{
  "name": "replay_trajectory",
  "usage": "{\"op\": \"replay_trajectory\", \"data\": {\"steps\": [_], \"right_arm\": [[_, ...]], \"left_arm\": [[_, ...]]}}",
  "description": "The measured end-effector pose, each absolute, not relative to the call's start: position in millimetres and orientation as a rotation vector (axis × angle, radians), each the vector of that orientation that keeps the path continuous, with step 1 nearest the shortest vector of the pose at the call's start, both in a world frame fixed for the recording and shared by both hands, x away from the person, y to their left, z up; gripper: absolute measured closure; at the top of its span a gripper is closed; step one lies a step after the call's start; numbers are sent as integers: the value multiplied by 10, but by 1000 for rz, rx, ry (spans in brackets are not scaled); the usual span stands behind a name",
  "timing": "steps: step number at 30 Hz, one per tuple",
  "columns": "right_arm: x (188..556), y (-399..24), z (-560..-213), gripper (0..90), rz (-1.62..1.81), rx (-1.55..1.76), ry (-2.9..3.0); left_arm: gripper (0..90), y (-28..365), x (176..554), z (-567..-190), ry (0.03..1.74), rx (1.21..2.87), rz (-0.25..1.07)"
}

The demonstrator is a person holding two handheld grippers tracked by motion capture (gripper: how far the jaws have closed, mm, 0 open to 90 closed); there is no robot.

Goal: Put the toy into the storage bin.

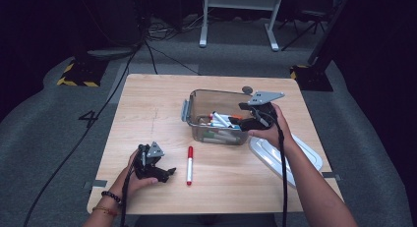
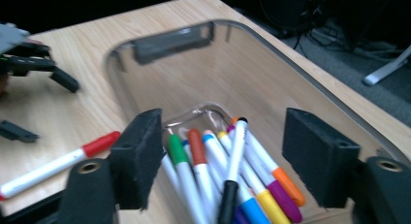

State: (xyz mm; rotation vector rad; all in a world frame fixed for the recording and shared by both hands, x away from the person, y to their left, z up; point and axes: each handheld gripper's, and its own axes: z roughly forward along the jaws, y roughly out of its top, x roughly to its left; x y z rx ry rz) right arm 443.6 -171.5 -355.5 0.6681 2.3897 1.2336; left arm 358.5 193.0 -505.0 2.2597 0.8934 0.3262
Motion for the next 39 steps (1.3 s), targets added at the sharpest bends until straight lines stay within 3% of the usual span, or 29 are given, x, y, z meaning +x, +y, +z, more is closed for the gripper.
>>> {"op": "replay_trajectory", "data": {"steps": [9, 17, 26, 35, 39], "right_arm": [[3826, -1563, -3541, 296, 1349, 598, 2339], [3460, -1163, -3999, 299, 1347, 511, 2475], [3678, -626, -4628, 315, 1205, 580, 2587], [3938, -390, -4945, 317, 1162, 714, 2582], [4020, -345, -5013, 386, 1130, 751, 2583]], "left_arm": [[54, 1946, 3581, -5052, 871, 2263, 316], [54, 1966, 3578, -5050, 853, 2273, 314], [54, 1964, 3574, -5050, 858, 2271, 315], [54, 1964, 3572, -5051, 860, 2270, 314], [54, 1964, 3573, -5051, 860, 2270, 315]]}}
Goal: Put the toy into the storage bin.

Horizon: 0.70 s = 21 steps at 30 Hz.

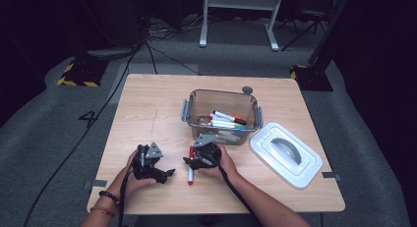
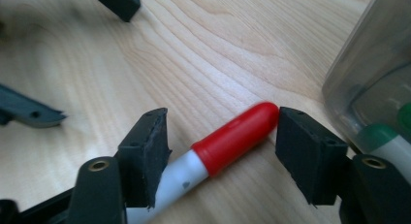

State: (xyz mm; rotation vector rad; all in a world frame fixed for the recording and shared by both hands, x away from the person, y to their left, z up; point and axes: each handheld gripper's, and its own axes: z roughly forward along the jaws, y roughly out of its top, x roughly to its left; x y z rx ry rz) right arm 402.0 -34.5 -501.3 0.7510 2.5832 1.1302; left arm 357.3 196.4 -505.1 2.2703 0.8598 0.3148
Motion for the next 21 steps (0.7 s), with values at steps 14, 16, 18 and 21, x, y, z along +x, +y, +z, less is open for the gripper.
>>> {"op": "replay_trajectory", "data": {"steps": [14, 16, 18, 21], "right_arm": [[4046, -473, -4987, 745, 1154, 654, 2634], [4047, -493, -4984, 746, 1155, 628, 2647], [4025, -556, -4950, 746, 1183, 574, 2676], [3983, -629, -4860, 747, 1247, 541, 2671]], "left_arm": [[54, 1965, 3574, -5050, 859, 2271, 315], [54, 1964, 3574, -5051, 859, 2271, 315], [54, 1964, 3574, -5051, 859, 2270, 314], [54, 1964, 3574, -5051, 859, 2271, 314]]}}
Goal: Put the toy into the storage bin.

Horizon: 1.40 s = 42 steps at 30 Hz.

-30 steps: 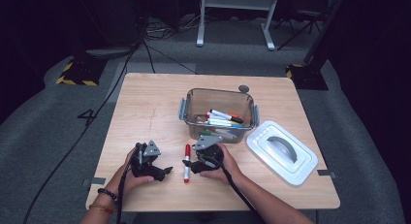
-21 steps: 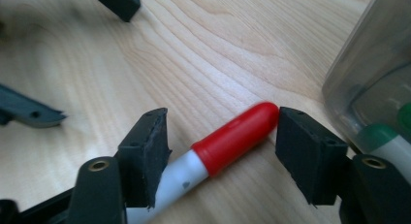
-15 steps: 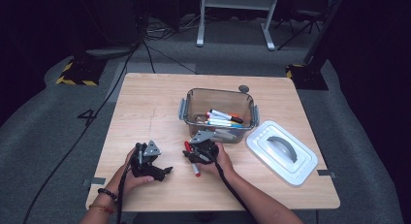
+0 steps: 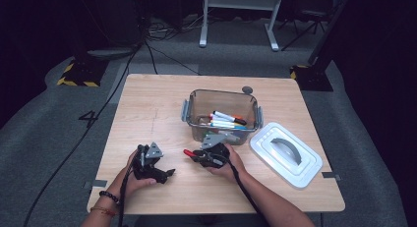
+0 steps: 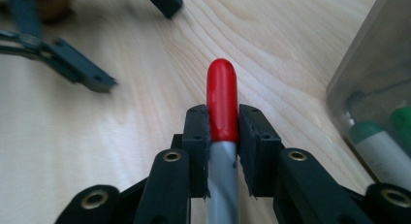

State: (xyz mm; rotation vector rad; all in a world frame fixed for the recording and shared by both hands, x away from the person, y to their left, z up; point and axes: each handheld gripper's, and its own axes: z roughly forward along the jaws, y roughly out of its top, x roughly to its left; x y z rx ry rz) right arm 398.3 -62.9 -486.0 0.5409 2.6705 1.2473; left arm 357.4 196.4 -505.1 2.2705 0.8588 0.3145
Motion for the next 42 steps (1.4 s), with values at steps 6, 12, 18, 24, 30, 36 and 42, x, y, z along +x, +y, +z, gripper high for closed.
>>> {"op": "replay_trajectory", "data": {"steps": [6, 12, 18, 24, 30, 36, 42], "right_arm": [[3842, -814, -4606, 747, 1363, 451, 2644], [3700, -1143, -4101, 747, 1407, 358, 2601], [3782, -1408, -3577, 747, 1404, 290, 2549], [4082, -1522, -3208, 747, 1348, 282, 2502], [4483, -1432, -3223, 747, 1213, 287, 2564], [4784, -1325, -3458, 746, 1070, 298, 2656], [4933, -1267, -3683, 732, 964, 337, 2744]], "left_arm": [[54, 1964, 3575, -5051, 858, 2271, 314], [53, 1963, 3574, -5051, 860, 2270, 315], [52, 1961, 3576, -5051, 860, 2270, 316], [49, 1957, 3577, -5051, 863, 2271, 316], [49, 1957, 3577, -5051, 862, 2271, 316], [49, 1957, 3576, -5051, 862, 2271, 319], [50, 1957, 3575, -5051, 864, 2270, 319]]}}
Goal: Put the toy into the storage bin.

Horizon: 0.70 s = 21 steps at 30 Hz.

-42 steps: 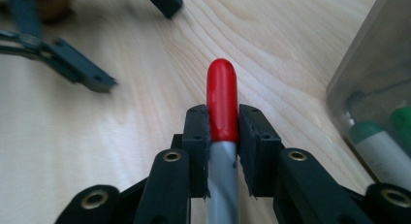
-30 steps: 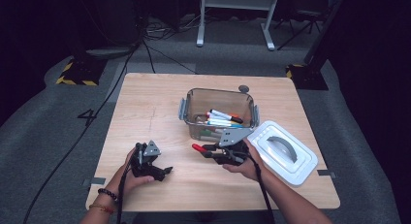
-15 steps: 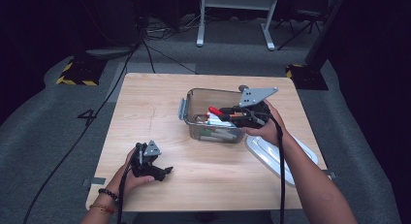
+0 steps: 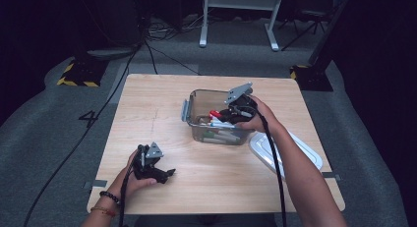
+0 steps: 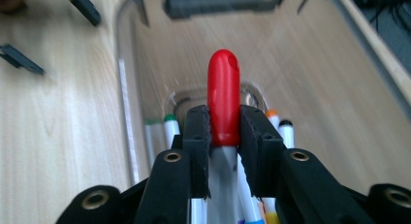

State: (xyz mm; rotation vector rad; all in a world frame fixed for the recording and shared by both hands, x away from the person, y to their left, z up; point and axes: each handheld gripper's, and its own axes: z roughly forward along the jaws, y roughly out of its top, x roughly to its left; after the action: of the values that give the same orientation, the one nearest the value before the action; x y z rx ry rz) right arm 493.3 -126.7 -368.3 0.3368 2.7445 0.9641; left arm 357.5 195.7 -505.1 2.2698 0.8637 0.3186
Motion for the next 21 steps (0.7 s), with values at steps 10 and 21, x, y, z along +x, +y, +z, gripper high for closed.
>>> {"op": "replay_trajectory", "data": {"steps": [10, 21], "right_arm": [[4755, -1685, -3512, 568, 1118, 453, 2587], [4196, -2880, -3405, 500, 1104, 636, 2375]], "left_arm": [[50, 1957, 3575, -5051, 863, 2270, 320], [50, 1956, 3575, -5051, 864, 2270, 319]]}}
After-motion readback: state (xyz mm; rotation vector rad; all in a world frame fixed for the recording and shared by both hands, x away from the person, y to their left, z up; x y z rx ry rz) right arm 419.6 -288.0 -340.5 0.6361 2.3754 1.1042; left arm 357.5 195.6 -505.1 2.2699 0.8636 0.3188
